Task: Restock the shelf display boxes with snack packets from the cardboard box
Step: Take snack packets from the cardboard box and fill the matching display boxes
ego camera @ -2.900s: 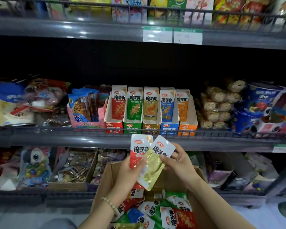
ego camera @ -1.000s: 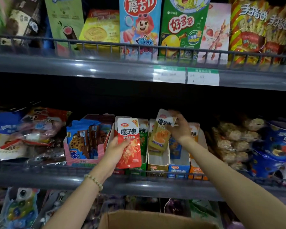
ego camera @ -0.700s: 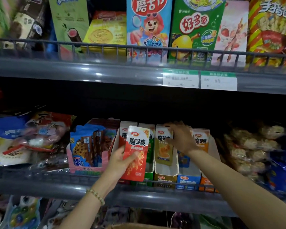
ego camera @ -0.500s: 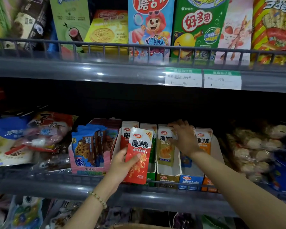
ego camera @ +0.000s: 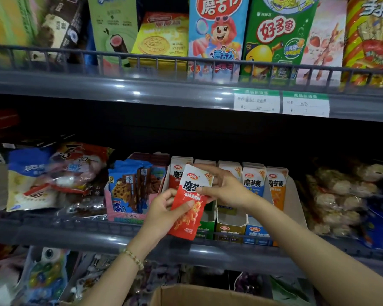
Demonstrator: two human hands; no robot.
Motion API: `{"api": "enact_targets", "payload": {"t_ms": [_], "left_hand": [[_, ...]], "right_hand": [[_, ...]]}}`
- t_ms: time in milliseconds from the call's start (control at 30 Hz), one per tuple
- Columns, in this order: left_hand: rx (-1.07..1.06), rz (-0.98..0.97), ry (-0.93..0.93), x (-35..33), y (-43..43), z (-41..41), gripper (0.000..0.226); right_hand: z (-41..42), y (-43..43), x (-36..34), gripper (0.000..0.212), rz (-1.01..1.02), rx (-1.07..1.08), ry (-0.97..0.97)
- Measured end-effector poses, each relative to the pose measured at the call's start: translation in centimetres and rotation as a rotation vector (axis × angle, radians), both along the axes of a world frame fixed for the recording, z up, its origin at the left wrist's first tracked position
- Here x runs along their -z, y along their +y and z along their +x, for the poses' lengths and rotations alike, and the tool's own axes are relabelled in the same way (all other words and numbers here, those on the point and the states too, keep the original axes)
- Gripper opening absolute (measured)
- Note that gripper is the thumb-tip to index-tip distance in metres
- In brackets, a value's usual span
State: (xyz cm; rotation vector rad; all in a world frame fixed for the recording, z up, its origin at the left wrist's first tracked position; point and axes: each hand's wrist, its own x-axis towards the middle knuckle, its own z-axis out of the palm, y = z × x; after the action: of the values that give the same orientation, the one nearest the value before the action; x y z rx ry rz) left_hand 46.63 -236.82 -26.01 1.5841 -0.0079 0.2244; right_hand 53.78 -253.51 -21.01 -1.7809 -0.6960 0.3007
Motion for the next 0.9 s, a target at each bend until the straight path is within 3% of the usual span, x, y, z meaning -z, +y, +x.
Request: {"api": "enact_targets", "payload": {"t_ms": [67, 167, 300, 400, 533, 767, 900], "left_hand": [[0.018, 0.045, -0.020, 0.0, 0.7, -0.1, 0.019], [0.021, 0.146, -0.064, 0.6, 2.4, 0.2, 0.009], [-0.043, 0.660, -0.106, 2.5, 5.3, 0.8, 0.013], [-0.021, 0.914, -0.132, 2.9, 6.2, 1.0, 0.017], [0.001, 0.899, -0.116, 3.0, 7.0, 2.0, 0.020], [0.056, 0.852, -0.122, 3.6, 7.6, 2.7, 0.017], [0.046, 0.861, -0.133, 3.4, 7.5, 2.6, 0.017]], "right_hand": [[0.1, 0.2, -0.2, 0.054, -0.012, -0.023, 0.053], [0.7, 0.4, -0.9, 0.054, -0.007, 0.054, -0.019], [2.6, 1.1, -2.2, 0.040, 0.208, 0.348, -0.042], [4.5, 2.3, -2.2, 0.040, 0.209, 0.441, -0.164], [6.2, 4.9, -0.9, 0.055, 0.125, 0.409, -0.351], [8.9, 7.1, 2.7, 0.048, -0.390, 0.431, -0.655], [9.6, 7.2, 4.0, 0.045, -0.416, 0.437, -0.699]]}}
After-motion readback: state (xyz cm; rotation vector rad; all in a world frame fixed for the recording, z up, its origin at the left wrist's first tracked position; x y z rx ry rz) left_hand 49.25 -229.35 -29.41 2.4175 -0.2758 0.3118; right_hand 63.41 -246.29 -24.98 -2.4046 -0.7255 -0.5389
